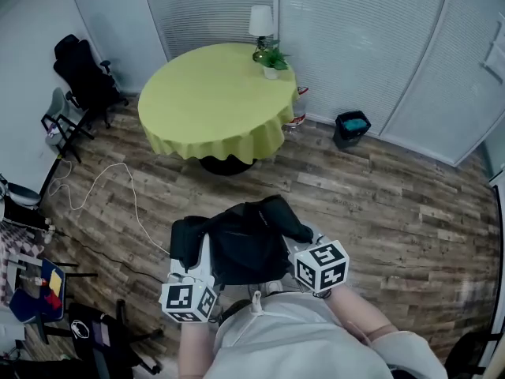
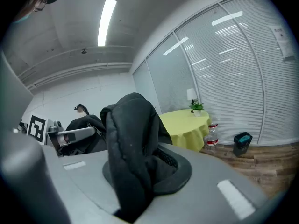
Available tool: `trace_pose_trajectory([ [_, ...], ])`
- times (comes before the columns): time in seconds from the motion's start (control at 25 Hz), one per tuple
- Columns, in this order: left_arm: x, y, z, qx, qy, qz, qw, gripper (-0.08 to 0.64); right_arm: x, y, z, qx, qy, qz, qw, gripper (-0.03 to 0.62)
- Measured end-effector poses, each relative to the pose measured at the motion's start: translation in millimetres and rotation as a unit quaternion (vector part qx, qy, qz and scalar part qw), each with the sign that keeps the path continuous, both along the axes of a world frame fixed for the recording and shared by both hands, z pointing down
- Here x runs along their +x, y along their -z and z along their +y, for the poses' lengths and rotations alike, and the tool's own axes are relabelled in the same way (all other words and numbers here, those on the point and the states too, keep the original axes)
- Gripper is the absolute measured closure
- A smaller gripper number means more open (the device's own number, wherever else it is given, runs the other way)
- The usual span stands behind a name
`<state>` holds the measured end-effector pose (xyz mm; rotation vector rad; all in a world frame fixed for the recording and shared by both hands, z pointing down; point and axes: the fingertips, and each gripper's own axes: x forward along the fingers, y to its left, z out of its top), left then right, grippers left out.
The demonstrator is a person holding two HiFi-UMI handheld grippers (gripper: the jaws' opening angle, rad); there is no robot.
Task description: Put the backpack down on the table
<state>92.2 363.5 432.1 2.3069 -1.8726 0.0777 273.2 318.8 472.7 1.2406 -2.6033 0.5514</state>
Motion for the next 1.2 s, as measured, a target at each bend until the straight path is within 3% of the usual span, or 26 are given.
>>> trace_pose_trajectory([
  [0.28, 17.5, -11.4, -45.5, -0.018, -0.011, 0.013, 0.9997, 0.511, 15.8, -7.9, -45.8, -0.014, -0.008, 0.010, 1.000, 0.566],
  [0.6, -5.5, -26.2, -114.5, -0.035, -0.036, 0.010, 0.9987, 0.511, -6.9, -22.3, -103.5, -0.035, -0.025, 0.018, 0.999, 0.566],
  [0.92, -78.3, -4.3, -220.8, -0.015, -0.079, 0.005, 0.9968, 0.511, -77.5, -1.6, -198.1, -0.017, -0.063, 0.013, 0.998, 0.566],
  [1.2, -170.7, 16.9, -305.0, -0.006, -0.115, 0.000, 0.9933, 0.511, -169.5, 16.5, -275.0, -0.010, -0.092, 0.006, 0.996, 0.566],
])
